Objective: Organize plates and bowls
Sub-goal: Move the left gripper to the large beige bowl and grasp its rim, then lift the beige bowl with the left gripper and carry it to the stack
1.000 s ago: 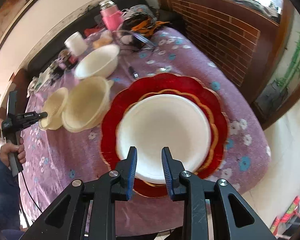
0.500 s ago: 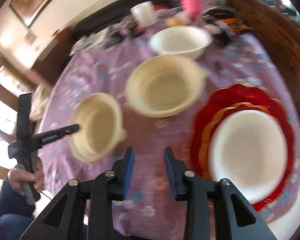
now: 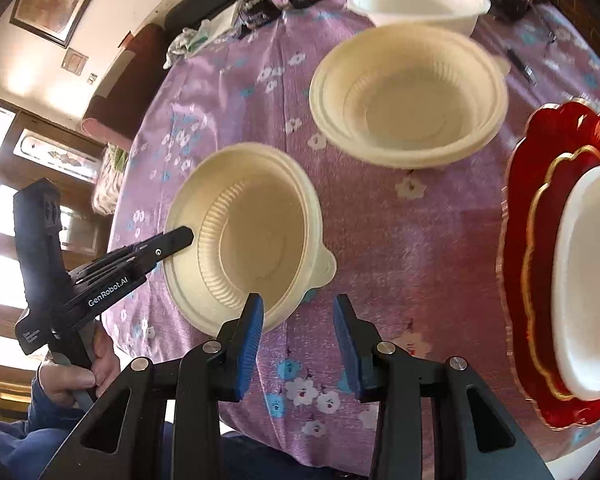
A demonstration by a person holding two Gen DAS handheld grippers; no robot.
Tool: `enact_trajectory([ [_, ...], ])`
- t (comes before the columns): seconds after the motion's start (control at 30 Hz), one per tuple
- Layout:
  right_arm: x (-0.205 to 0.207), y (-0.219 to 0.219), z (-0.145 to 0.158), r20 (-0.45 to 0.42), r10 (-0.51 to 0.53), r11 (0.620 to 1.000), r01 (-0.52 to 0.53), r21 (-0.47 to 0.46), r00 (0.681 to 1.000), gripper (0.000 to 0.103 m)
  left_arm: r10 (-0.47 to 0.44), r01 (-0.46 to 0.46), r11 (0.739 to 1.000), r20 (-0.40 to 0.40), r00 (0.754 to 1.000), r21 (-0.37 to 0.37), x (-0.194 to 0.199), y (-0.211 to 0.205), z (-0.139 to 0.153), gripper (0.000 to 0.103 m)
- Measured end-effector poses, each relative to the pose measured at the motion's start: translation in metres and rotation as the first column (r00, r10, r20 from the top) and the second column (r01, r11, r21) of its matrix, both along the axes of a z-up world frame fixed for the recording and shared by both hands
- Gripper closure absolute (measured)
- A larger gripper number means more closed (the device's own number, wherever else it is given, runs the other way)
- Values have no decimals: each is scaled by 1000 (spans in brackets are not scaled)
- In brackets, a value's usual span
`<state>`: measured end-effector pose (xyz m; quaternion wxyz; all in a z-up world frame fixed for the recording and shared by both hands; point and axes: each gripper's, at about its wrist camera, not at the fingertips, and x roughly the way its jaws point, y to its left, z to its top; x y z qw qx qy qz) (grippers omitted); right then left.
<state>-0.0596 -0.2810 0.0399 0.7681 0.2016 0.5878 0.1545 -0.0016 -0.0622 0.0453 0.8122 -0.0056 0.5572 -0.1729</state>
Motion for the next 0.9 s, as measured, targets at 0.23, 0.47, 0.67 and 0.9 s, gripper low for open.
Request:
enact_trajectory([
  [0.23, 5, 6, -11, -13, -25, 1000, 25, -2, 1000, 64, -51, 50, 997, 18, 999, 54, -2, -5, -4, 91],
  [0.47, -1, 17, 13, 109, 23, 996, -14, -84, 994, 81, -100, 95, 993, 51, 994, 76, -9, -15, 4, 88],
  [0.67, -11, 5, 20, 133, 7, 993, 8, -115, 991, 81, -132, 127, 989, 61, 989, 80, -14, -29, 7, 87],
  [0.9, -20, -6, 20, 131, -4, 986, 26, -166, 991, 81, -172, 166, 982, 58, 983, 89, -22, -48, 6, 86],
])
